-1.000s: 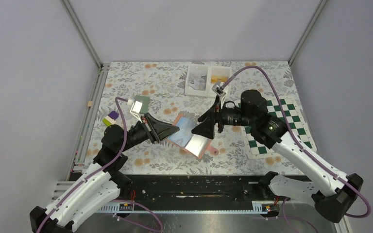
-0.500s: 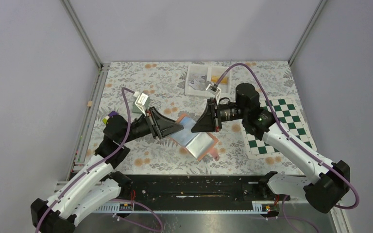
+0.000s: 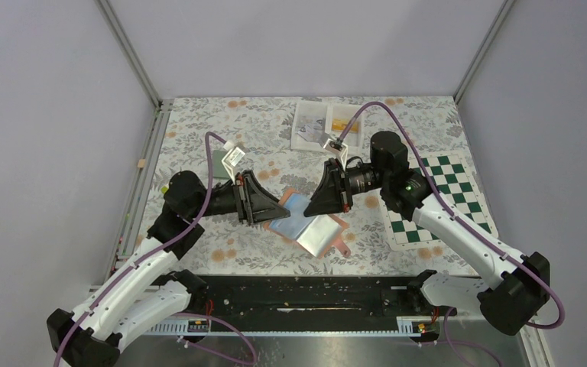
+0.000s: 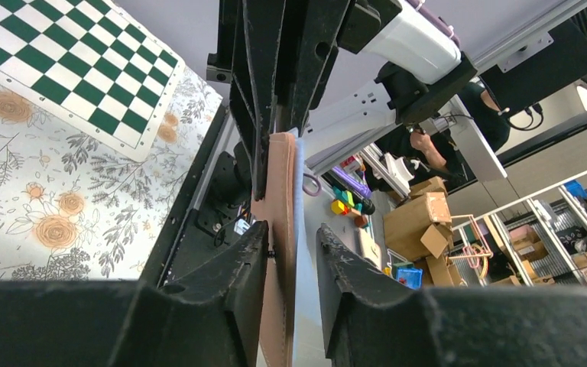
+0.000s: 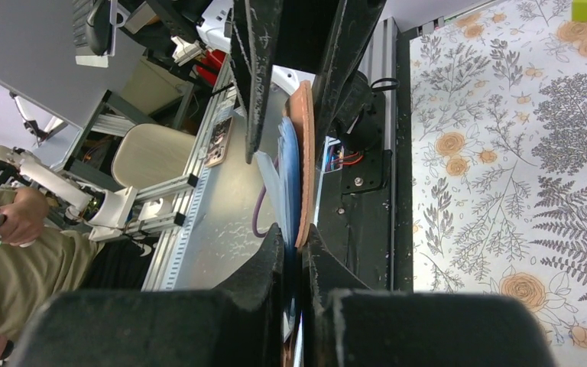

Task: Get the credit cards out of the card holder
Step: Remove the credit card from the card holder.

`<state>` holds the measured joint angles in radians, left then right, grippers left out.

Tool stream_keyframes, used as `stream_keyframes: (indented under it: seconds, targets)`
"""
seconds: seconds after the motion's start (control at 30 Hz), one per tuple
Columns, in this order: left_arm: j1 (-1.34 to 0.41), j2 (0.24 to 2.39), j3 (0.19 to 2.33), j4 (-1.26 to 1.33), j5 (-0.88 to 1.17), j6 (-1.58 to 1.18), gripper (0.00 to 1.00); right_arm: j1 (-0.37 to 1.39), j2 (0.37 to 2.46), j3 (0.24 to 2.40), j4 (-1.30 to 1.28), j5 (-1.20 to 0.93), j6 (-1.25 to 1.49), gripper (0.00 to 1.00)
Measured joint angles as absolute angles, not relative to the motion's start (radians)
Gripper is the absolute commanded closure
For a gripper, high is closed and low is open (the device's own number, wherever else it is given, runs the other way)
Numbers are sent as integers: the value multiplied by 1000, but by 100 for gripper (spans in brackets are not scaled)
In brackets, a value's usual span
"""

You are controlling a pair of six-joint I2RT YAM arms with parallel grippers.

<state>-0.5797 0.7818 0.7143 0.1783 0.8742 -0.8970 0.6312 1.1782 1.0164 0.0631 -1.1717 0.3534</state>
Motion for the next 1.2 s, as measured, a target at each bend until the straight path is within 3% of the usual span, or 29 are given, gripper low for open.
stream_keyframes:
  seconds: [0.2,0.33,0.47,0.73,1.1,1.2]
  targets:
    - [-580,782,714,159,887,-881,90,631,1180,1016,75,-1192,363,100]
    - [-579,780,714,157,886,-863,94,631,1180,1016,81,-1198,366,100]
    - [-578,780,714,157,886,-861,80,631,1180,1016,85,-1199,368,100]
    - [-578,788,719,139,890,-860,72,631,1180,1010,111,-1206,372,100]
    - [-578,794,728,121,892,-860,70,631,1176,983,118,-1217,374,100]
    - [-578,794,734,121,896,-860,74,631,1176,983,119,-1217,374,100]
